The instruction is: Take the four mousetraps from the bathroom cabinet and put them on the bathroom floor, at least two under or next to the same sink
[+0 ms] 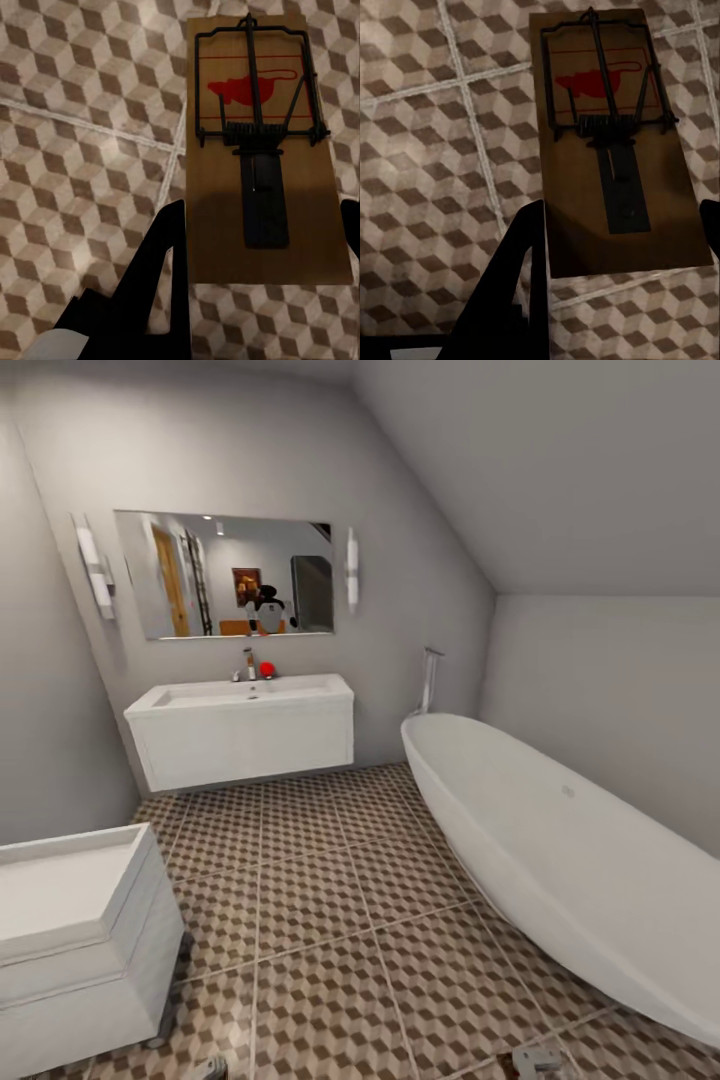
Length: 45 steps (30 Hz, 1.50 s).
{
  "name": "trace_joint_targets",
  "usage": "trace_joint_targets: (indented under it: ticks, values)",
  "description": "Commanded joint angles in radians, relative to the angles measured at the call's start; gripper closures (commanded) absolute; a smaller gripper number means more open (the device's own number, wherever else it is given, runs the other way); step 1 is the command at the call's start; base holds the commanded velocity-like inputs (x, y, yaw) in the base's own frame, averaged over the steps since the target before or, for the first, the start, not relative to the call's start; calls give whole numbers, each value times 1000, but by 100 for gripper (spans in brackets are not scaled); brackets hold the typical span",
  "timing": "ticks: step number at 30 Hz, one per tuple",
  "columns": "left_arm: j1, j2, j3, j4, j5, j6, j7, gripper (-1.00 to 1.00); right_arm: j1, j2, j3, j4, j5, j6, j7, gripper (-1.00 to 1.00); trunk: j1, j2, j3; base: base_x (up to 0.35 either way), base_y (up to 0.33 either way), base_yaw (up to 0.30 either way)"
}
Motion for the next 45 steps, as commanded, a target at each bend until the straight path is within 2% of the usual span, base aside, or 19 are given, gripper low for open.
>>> trace_joint_targets:
  ticks: [1,45]
  values:
    - [-1,0,-2,1,9,-3,3,100,-1,0,-8,1,9,1,1,100,1,0,-1,326,0,224]
    - [-1,0,-3,1,9,-3,3,100,-1,0,-8,1,9,1,2,100,1,0,-1,326,0,12]
